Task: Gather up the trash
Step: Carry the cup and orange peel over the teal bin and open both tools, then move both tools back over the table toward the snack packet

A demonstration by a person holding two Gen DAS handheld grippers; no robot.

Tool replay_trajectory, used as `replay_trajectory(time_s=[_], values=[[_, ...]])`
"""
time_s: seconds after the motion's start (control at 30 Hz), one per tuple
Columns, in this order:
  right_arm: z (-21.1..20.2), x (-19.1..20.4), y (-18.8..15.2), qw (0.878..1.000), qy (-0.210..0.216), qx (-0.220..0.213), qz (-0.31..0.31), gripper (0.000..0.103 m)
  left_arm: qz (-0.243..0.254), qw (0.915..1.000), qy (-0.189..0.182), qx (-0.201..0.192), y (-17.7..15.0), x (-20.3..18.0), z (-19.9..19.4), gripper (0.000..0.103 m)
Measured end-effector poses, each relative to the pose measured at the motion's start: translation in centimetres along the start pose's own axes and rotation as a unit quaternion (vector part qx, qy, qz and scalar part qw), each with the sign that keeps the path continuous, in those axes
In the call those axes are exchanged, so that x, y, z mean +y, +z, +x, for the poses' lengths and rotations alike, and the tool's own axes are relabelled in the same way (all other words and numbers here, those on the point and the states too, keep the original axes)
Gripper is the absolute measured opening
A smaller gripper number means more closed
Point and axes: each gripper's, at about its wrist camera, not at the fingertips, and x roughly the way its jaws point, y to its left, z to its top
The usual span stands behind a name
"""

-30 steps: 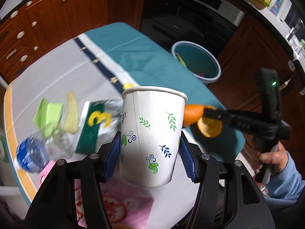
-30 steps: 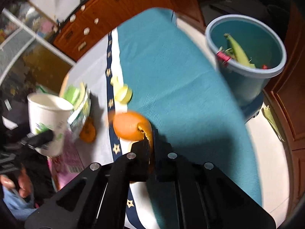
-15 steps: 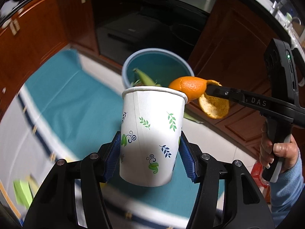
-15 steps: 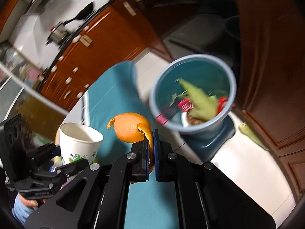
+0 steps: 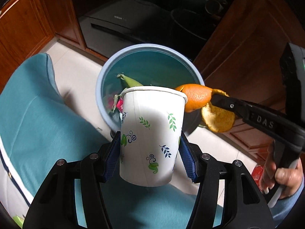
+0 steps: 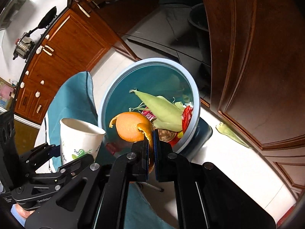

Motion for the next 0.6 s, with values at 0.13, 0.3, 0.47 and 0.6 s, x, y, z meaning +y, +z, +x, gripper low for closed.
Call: replay_trajectory(time_s=[0.13,0.3,0.47,0.6], values=[[0.4,0.0,0.6,1.0,0.009,0.008,0.015,0.021,-0.008,0.9999,0.002,0.014,0.7,-0.4,0.5,0.07],[-0.9,1.2,0.5,1.0,0.003,-0.021,-0.007,0.07,-0.01,0.9995,0.025,0.016,1.0,-0.2,0.4,0.075],[-1.5,1.8,-0.1,1.0,0.006,-0.017,-0.014,0.078,-0.024,0.9992,0.022,0.021,-0.2,0.7,-0.2,0.076],[-1.9,2.0,-0.6,1.0,0.009,-0.011,-0.008,0.082,-0.03,0.9992,0.02,0.018,-1.1,0.9,-1.1,0.076]])
